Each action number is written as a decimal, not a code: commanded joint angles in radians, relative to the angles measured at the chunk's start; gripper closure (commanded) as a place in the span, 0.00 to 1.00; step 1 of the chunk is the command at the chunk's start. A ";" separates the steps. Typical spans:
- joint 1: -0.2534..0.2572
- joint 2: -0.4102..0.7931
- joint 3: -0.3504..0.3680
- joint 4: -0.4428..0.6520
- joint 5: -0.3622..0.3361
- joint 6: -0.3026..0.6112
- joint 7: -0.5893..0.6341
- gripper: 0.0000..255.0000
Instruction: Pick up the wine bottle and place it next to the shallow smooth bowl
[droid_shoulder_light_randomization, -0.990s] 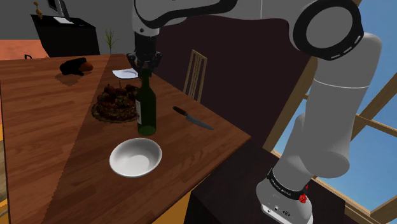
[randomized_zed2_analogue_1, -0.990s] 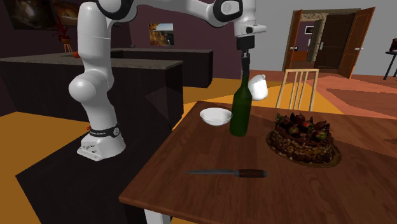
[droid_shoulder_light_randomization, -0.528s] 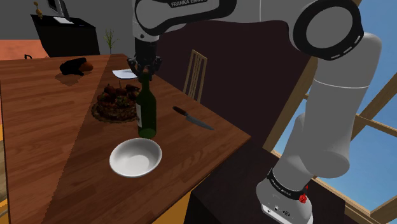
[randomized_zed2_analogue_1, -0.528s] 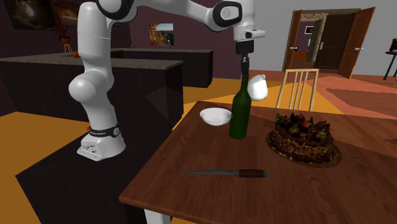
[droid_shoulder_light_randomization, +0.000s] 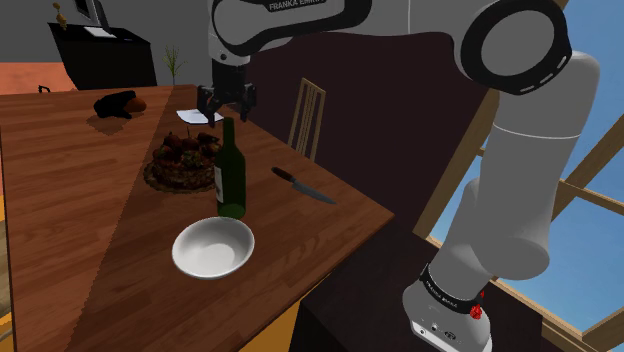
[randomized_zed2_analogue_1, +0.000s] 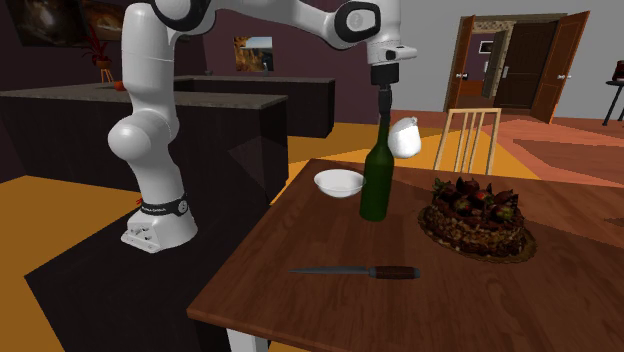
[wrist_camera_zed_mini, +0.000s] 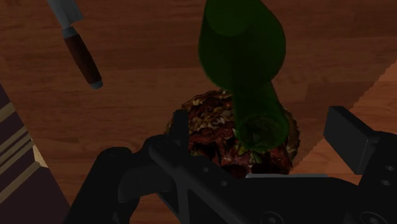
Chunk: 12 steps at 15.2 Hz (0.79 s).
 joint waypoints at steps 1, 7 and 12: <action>0.000 0.000 0.000 0.000 0.000 0.000 0.000 0.00; 0.004 -0.023 0.003 0.095 0.001 -0.118 -0.002 0.00; 0.004 -0.023 0.003 0.095 0.001 -0.118 -0.002 0.00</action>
